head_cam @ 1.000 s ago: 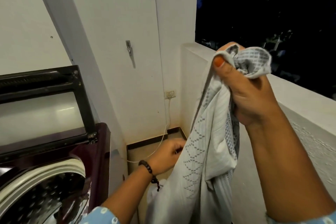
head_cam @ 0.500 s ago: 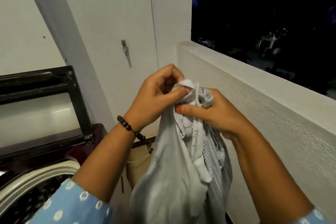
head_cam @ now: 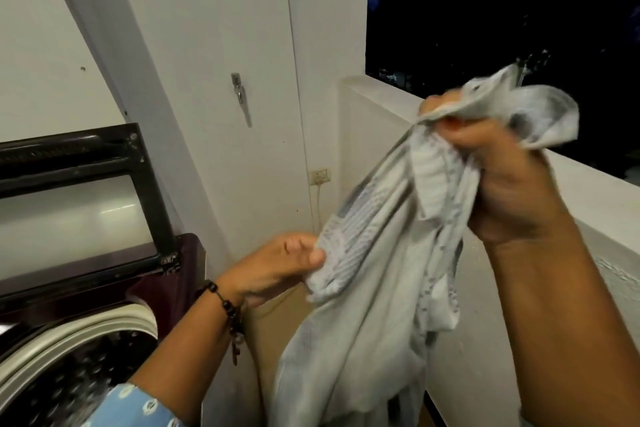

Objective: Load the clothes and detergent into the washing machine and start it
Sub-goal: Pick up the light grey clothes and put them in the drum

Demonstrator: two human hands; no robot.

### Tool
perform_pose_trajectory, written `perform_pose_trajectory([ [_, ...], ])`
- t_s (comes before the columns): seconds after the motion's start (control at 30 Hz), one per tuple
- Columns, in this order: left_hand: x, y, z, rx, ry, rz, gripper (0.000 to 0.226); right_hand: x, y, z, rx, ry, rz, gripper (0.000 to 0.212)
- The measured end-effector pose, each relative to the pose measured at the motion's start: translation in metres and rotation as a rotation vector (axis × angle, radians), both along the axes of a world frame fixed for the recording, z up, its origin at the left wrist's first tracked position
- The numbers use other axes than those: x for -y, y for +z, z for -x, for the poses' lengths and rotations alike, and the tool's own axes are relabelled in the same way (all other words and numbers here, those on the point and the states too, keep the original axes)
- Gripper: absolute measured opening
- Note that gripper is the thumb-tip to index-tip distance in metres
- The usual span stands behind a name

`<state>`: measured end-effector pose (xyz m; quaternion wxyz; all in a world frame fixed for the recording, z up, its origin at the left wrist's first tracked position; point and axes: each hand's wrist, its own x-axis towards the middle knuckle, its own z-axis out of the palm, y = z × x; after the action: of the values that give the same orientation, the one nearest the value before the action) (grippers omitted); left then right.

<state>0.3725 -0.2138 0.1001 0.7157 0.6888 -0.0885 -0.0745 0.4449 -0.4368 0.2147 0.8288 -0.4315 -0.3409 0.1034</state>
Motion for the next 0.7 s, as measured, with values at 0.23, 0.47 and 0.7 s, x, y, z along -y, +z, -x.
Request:
perform_pose_trajectory([
  [0.23,-0.012,-0.026,-0.012,0.131,0.317,-0.284,0.033,-0.001,0.004,-0.016,-0.110,-0.270,-0.072,0.009],
  [0.47,0.022,0.086,-0.026,0.757,0.637,-0.793,0.018,-0.040,-0.041,-0.002,-0.067,-0.112,0.329,0.060],
  [0.7,0.016,0.100,-0.023,0.698,0.541,-0.742,0.004,-0.038,-0.046,0.000,-0.002,-0.130,0.340,0.020],
])
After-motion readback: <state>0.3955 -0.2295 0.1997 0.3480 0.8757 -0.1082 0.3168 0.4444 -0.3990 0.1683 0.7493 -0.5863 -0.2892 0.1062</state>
